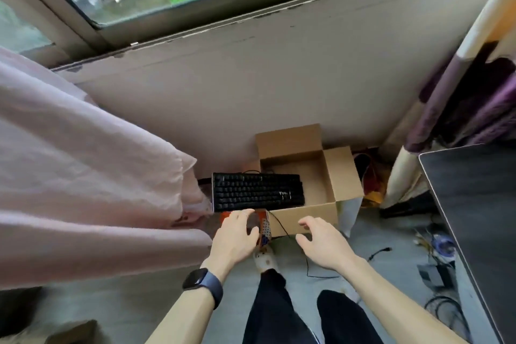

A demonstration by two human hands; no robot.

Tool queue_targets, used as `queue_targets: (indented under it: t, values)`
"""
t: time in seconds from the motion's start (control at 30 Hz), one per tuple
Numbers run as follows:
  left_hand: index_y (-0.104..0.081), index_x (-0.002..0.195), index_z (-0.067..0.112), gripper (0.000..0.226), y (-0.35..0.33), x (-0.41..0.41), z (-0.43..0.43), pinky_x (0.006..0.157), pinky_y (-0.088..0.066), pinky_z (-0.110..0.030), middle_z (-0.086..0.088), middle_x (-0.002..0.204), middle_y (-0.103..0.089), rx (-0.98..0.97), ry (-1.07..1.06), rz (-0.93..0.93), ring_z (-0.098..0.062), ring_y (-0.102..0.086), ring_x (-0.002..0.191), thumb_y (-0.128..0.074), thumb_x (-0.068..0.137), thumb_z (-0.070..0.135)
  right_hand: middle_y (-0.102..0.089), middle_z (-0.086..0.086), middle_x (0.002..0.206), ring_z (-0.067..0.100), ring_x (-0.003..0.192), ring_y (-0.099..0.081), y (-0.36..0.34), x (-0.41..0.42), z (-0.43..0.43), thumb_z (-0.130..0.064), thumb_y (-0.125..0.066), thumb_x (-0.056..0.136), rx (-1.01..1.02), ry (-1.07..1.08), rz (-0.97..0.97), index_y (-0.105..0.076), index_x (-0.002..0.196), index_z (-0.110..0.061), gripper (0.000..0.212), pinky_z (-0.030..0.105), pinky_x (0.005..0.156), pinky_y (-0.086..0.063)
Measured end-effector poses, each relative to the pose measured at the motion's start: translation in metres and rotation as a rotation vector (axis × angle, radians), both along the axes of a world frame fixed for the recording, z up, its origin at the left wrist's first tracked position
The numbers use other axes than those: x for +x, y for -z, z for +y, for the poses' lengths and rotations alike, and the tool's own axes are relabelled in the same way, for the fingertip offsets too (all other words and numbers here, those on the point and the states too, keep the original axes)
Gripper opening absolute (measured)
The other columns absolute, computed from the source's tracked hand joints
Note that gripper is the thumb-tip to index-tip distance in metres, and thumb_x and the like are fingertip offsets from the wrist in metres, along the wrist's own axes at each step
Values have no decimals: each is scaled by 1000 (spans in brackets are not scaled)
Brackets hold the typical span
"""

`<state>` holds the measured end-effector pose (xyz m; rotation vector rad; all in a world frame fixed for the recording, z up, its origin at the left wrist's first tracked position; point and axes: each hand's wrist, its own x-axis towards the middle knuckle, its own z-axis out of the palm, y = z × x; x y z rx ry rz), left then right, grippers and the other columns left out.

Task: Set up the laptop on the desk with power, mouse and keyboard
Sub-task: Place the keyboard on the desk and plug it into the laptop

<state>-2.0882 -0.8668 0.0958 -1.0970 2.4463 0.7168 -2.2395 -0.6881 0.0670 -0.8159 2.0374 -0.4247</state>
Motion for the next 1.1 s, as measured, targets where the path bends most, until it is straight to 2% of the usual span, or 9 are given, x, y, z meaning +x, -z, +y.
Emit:
queue_targets:
  t: [0.2, 0.33, 0.47, 0.53, 0.6, 0.73, 0.87, 1.0, 1.1]
  values:
    - [-41, 146, 25, 55, 51, -49, -66, 103, -43, -41, -3, 148, -42, -105, 355, -190, -27, -43, 131, -48, 94, 41, -57, 1, 138, 21, 122, -56, 87, 21, -25, -41, -49, 100, 188, 271, -226, -45, 142, -20, 47, 33, 96, -46]
    - [-39, 147, 23, 58, 100, -83, -120, 111, -32, -43, -7, 154, -35, -203, 503, -231, -29, -33, 140, -48, 94, 45, -62, 2, 128, 23, 123, -56, 153, 37, -65, -41, -49, 102, 233, 523, -453, -43, 144, -15, 50, 29, 93, -43]
    - [-23, 153, 26, 81, 159, -104, -163, 117, -17, -53, -12, 162, -18, -241, 606, -344, -36, -13, 149, -44, 88, 69, -57, 8, 126, 26, 107, -60, 222, 46, -113, -56, -48, 98, 245, 1124, -733, -33, 152, -19, 67, 38, 93, -48]
    - [-16, 155, 29, 90, 190, -107, -170, 118, -16, -55, -11, 163, -13, -205, 652, -382, -36, -9, 150, -43, 84, 77, -47, 10, 147, 32, 116, -59, 259, 50, -134, -60, -48, 97, 232, 1438, -868, -22, 156, -24, 74, 48, 99, -52]
    - [-15, 155, 29, 89, 218, -111, -167, 119, -17, -54, -8, 163, -15, -173, 677, -379, -34, -11, 150, -45, 85, 74, -42, 13, 153, 33, 118, -60, 277, 46, -152, -55, -48, 99, 210, 1633, -930, -19, 157, -21, 73, 50, 100, -53]
    - [-23, 151, 24, 79, 250, -117, -158, 117, -20, -54, -9, 159, -25, -212, 614, -311, -36, -20, 146, -51, 88, 64, -58, 20, 132, 32, 114, -64, 291, 37, -169, -35, -53, 104, 133, 1837, -934, -38, 145, -2, 54, 45, 99, -54]
    - [-18, 152, 23, 87, 262, -129, -166, 107, -33, -49, -12, 147, -38, -207, 610, -365, -38, -38, 133, -56, 86, 65, -64, 23, 121, 31, 104, -66, 300, 36, -160, -5, -56, 100, 131, 1953, -853, -56, 128, 11, 32, 41, 99, -54]
    - [-24, 150, 19, 107, 258, -155, -183, 99, -43, -45, -15, 137, -45, -136, 607, -544, -38, -48, 124, -69, 70, 74, -64, 17, 104, 21, 82, -66, 295, 40, -142, 8, -57, 95, 43, 2023, -798, -52, 128, 5, 33, 33, 89, -54]
    - [-48, 126, 14, 90, 234, -174, -183, 82, -53, -39, -7, 118, -60, -66, 623, -595, -29, -61, 107, -75, 64, 73, -63, 14, 98, 20, 79, -66, 267, 40, -119, 5, -62, 92, -38, 2043, -672, -49, 127, -2, 38, 34, 87, -55]
